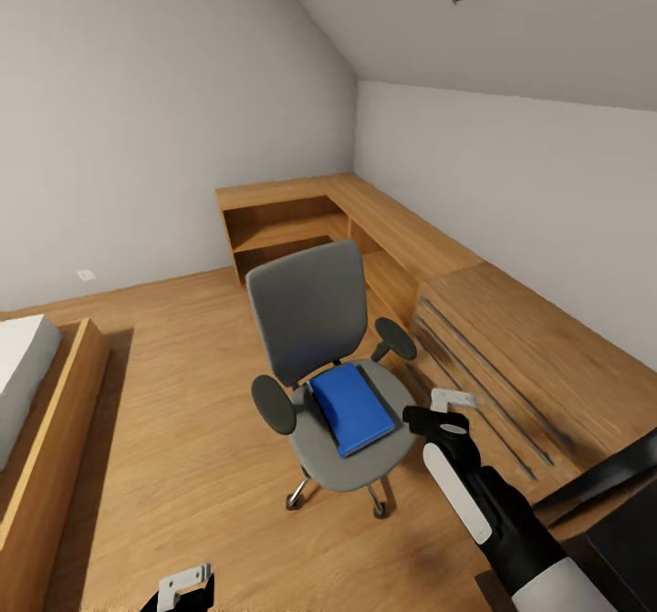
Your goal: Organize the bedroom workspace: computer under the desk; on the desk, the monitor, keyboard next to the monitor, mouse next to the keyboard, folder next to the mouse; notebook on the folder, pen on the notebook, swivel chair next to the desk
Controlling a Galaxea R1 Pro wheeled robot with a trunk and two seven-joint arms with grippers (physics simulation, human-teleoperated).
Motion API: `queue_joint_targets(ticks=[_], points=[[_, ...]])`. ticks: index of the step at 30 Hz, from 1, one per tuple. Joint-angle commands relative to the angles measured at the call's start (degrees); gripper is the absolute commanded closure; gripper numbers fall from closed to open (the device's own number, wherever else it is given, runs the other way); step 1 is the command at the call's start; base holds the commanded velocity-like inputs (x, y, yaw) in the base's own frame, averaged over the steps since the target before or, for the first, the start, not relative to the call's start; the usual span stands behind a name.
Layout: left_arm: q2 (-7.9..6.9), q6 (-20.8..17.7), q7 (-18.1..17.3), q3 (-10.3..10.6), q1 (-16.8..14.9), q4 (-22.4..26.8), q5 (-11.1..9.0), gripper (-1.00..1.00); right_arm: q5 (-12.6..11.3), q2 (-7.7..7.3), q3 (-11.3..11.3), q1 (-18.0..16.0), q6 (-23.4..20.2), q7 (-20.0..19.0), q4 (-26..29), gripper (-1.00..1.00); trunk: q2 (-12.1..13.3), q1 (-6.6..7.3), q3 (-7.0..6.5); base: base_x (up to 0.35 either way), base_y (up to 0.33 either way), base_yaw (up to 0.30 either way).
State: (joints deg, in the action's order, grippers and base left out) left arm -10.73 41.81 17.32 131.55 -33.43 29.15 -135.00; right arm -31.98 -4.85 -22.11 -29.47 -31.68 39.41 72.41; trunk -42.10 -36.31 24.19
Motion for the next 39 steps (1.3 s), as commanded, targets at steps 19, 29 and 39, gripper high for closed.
queue_joint_targets(ticks=[19,29,39], points=[[-0.02,0.29,0.44,0.46,-0.14,0.2,0.0,-1.0,-0.36,-0.09,-0.23,-0.06,0.2,0.54,-1.5,-1.0,-0.07,-0.01,0.68,0.0,0.0,0.248],[0.0,0.29,0.44,0.46,-0.14,0.2,0.0,-1.0,-0.36,-0.16,-0.11,-0.06,0.3,0.53,-1.48,-1.0,-0.07,-0.01,0.91,0.0,0.0,0.097],[-0.02,0.29,0.44,0.46,-0.14,0.2,0.0,-1.0,-0.36,-0.21,0.09,-0.06,0.37,0.45,-1.26,-1.0,-0.07,-0.01,0.95,0.0,0.0,0.012]])
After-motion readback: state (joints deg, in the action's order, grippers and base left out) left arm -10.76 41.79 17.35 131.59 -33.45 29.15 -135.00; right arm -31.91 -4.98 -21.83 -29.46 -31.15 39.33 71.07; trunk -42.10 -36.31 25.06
